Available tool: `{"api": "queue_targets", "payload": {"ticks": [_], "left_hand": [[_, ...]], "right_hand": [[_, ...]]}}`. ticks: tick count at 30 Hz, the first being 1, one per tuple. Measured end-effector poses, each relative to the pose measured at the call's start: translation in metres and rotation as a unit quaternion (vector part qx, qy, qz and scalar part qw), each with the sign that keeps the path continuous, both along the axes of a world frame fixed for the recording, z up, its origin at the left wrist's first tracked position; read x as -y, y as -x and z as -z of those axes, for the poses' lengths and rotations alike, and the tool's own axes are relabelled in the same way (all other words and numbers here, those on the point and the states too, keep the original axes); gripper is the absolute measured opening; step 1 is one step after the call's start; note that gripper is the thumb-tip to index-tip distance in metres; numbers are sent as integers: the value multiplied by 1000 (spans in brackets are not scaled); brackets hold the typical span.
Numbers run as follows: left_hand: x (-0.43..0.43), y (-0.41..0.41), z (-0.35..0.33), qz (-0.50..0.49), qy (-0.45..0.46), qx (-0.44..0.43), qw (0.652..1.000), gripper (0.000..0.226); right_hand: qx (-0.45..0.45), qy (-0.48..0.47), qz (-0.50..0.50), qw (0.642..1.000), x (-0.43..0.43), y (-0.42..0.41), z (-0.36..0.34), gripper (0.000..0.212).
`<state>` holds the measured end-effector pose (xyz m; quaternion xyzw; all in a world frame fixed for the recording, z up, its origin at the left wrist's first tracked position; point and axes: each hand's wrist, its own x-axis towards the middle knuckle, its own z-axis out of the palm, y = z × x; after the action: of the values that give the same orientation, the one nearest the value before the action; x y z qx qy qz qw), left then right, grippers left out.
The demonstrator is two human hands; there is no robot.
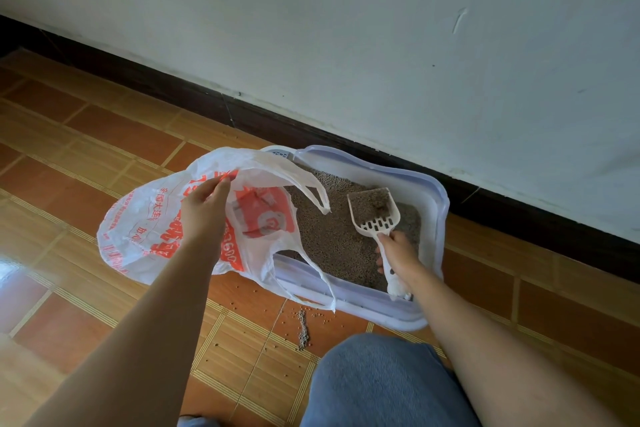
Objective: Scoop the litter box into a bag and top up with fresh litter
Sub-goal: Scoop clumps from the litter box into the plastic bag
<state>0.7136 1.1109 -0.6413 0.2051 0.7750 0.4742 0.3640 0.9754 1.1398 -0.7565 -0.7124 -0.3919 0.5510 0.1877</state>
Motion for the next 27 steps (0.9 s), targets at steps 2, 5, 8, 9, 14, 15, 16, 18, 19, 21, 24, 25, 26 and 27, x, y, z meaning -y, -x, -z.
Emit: {"api": "queue_targets", "payload": {"ticks": [2, 5, 8, 9, 14, 15, 16, 18, 19, 21, 24, 25, 26, 27], "left_hand": [[0, 1, -1, -1, -4, 1, 1000, 32], [0, 2, -4, -1, -8, -3, 1000, 31], [3, 4, -6, -3, -5, -4, 1000, 30], [3, 5, -6, -3, -6, -4, 1000, 30], [9, 8, -9, -8, -4, -11, 1000, 30], [10, 9, -9, -11, -1, -11, 1000, 30], [12, 11, -10, -13, 2, -10, 1000, 31], [14, 13, -13, -13, 0, -9, 1000, 31], [15, 13, -15, -12, -4, -9, 1000, 30], [16, 15, -19, -12, -16, -9, 1000, 29], [19, 18, -24, -19, -15, -1, 1000, 30], [20, 19, -25, -20, -14, 1, 1000, 30], [21, 20, -26, -22, -13, 2, 1000, 31], [22, 20, -27, -23, -11, 2, 1000, 31]], "right_hand": [[-8, -3, -9, 1000, 1, 0, -4, 13], [-21, -6, -12, 1000, 2, 0, -10, 13], [-24, -5, -18, 1000, 3, 0, -17, 13], [-23, -6, -24, 999, 3, -1, -20, 15], [-13, -36, -74, 997, 4, -2, -36, 18], [-16, -46, -82, 995, 5, -2, -40, 18], [-20, -55, -88, 994, 6, -2, -43, 18], [-31, -65, -91, 993, 8, -1, -49, 16], [-36, -66, -90, 993, 9, 0, -52, 16], [-39, -68, -90, 993, 10, 1, -56, 16], [-35, -69, -90, 993, 13, 2, -61, 18], [-35, -69, -90, 993, 14, 3, -62, 19], [-35, -68, -91, 993, 15, 3, -64, 19], [-34, -68, -92, 993, 16, 4, -65, 19]]}}
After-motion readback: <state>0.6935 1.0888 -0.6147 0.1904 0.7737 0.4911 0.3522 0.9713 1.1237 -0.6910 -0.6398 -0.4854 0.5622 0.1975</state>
